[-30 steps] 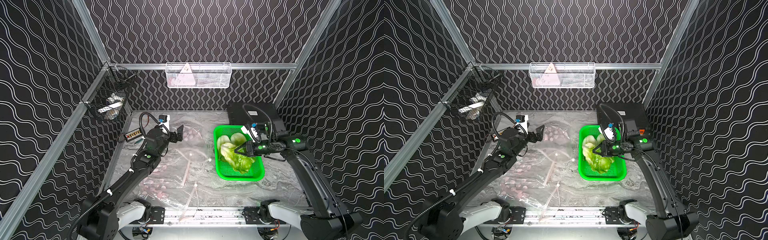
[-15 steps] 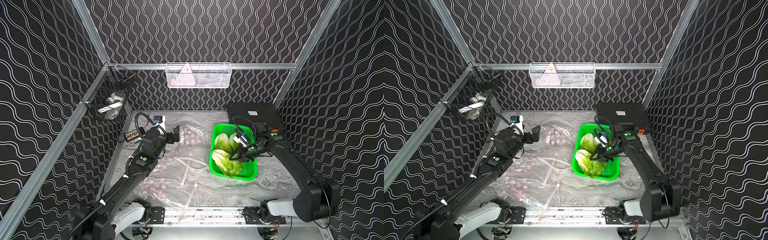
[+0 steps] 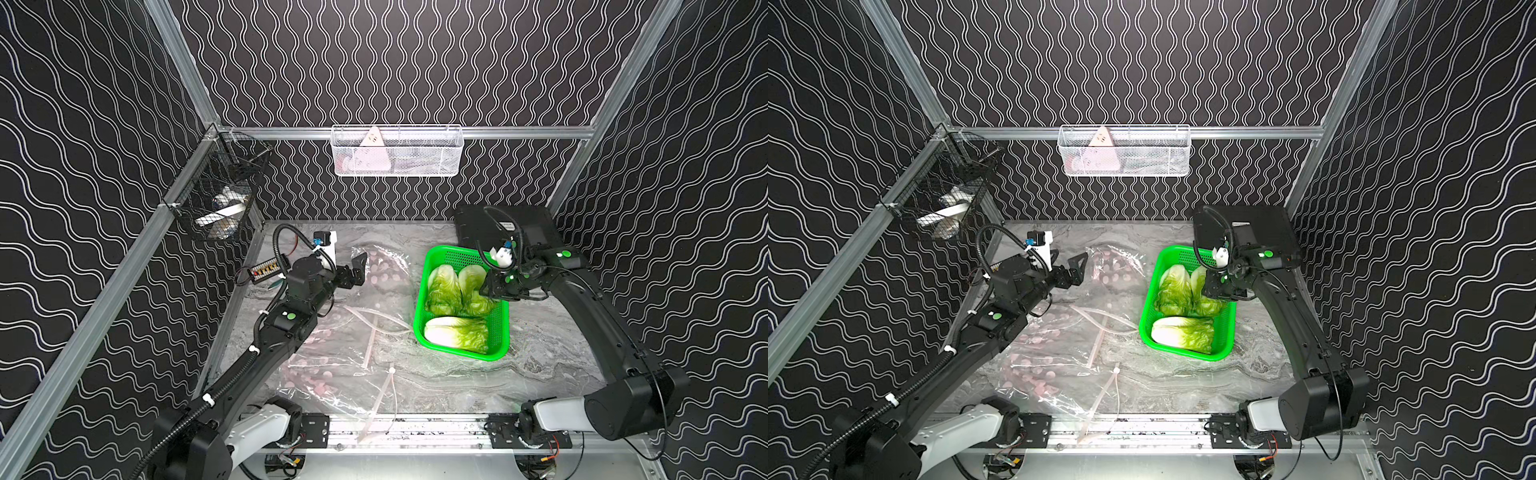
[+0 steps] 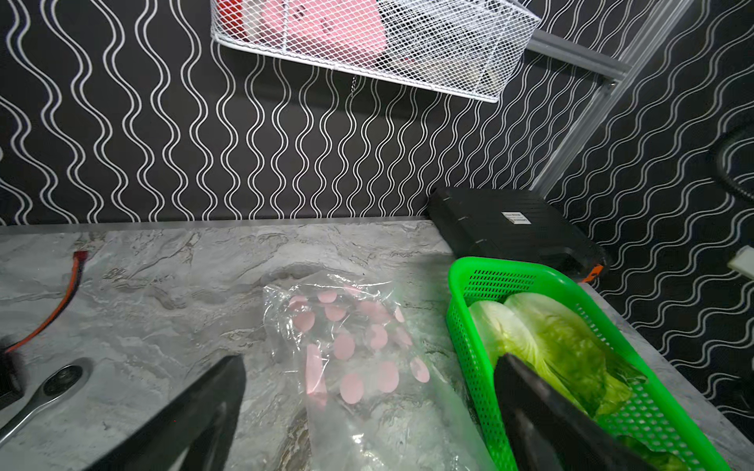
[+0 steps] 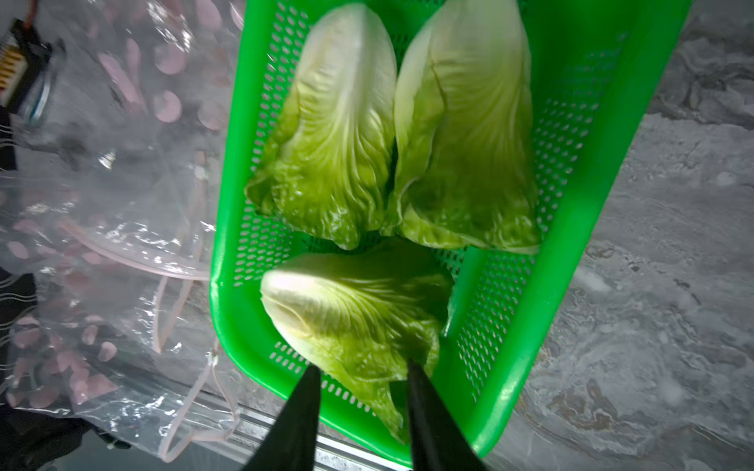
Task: Open the zip-top bag and take out the chinese cabbages
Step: Place the Chinese cabbage in the basket, then reset both arms
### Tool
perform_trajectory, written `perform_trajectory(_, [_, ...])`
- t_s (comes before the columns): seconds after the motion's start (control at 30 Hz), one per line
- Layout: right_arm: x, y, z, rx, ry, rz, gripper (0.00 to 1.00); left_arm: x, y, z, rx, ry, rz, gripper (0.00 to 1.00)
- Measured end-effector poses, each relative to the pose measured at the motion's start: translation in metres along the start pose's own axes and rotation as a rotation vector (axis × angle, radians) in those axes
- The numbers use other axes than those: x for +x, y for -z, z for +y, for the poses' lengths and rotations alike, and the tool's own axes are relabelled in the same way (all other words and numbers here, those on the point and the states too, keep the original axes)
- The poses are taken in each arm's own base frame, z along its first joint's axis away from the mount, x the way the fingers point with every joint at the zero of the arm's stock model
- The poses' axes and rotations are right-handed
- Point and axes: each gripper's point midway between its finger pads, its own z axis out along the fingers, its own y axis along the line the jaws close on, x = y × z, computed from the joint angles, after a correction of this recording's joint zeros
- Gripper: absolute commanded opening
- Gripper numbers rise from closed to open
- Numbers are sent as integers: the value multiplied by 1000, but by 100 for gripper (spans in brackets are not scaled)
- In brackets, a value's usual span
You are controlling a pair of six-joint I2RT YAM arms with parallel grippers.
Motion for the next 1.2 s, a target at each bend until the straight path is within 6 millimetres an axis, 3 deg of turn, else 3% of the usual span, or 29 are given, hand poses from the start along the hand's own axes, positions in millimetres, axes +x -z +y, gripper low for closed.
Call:
perform_trajectory(0.1, [4,-16,15,-114,-30,22,9,-3,0,-2,6,0,-5,99])
perform_trajectory(0.27, [33,-56,16,-202,-107,121,7,0,2,-2,8,0,9,99])
perform_trajectory(0.33, [39,-67,12,-204,-129,127,17,2,1,-1,6,2,16,99])
perform_trajectory(0.4, [36,-73,7,-186,-135,105,35,7,-3,2,-10,17,29,99])
perform_trajectory(0.47, [18,-70,7,-181,-111,25,56,14,-8,8,-34,18,50,99])
perform_trajectory(0.53, [-7,-64,9,-171,-69,-83,71,22,-15,16,-75,15,70,99])
perform_trajectory(0.63, [-52,-48,6,-114,9,-265,78,27,-25,43,-210,-34,130,99])
perform_trajectory(0.7, [-80,-33,-1,-45,79,-429,86,11,-27,63,-309,-84,128,99])
perform_trajectory(0.77, [-89,-23,-15,33,136,-578,100,-8,-19,81,-391,-124,96,99])
perform_trajectory(0.87, [-90,-15,-47,158,188,-794,100,-32,15,115,-485,-132,6,99])
perform_trajectory(0.93, [-90,-10,-74,251,178,-885,100,-38,40,136,-529,-118,-78,99])
perform_trajectory(0.97, [-93,-4,-89,294,157,-925,100,-33,49,142,-533,-117,-120,99])
perform_trajectory(1.07, [-99,9,-123,371,83,-1026,100,5,54,150,-506,-120,-160,99])
perform_trajectory(1.13, [-91,-4,-149,395,23,-1028,100,34,56,164,-525,-100,-142,99])
perform_trajectory(1.2, [-75,-33,-171,409,-34,-966,100,49,57,172,-536,-80,-145,99])
